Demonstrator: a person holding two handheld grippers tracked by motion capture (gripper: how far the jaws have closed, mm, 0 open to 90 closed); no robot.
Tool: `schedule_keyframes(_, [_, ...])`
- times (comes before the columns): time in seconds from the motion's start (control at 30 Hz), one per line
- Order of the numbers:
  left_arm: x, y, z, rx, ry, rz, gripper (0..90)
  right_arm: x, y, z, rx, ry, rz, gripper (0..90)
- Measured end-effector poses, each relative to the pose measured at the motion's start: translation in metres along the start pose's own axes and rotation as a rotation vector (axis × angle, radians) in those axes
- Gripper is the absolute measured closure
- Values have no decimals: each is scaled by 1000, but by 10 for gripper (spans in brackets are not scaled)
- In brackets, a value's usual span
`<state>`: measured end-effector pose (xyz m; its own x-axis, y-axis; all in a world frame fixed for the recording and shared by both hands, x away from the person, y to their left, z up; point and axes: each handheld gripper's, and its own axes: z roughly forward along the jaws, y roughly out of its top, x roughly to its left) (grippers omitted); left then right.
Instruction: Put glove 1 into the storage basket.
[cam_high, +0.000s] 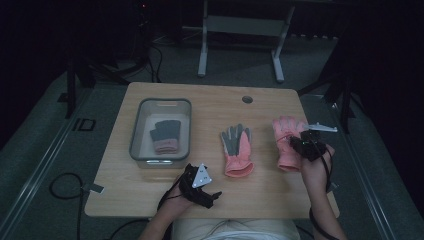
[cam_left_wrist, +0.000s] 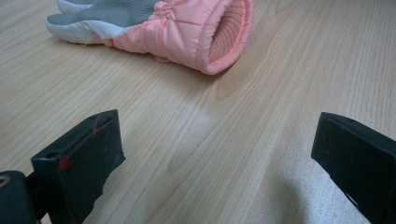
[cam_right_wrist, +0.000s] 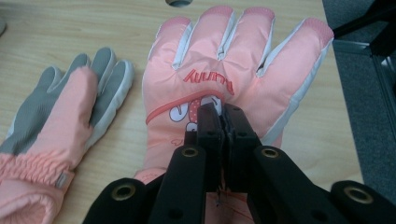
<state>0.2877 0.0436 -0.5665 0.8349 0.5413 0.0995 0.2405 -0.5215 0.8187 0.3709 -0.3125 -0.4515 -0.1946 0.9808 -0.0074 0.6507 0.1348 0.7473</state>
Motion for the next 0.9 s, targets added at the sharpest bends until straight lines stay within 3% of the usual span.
schedule_keyframes(0.33, [-1,1,1,14,-6,14,17,9,-25,21,45,-39,4,868])
schedule_keyframes(0.73, [-2,1,2,26,-6,16,17,7,-31,61,85,-23,14,859])
schedule_keyframes(0.9, [-3,1,2,28,-10,25,17,7,-34,69,94,-1,-25,846])
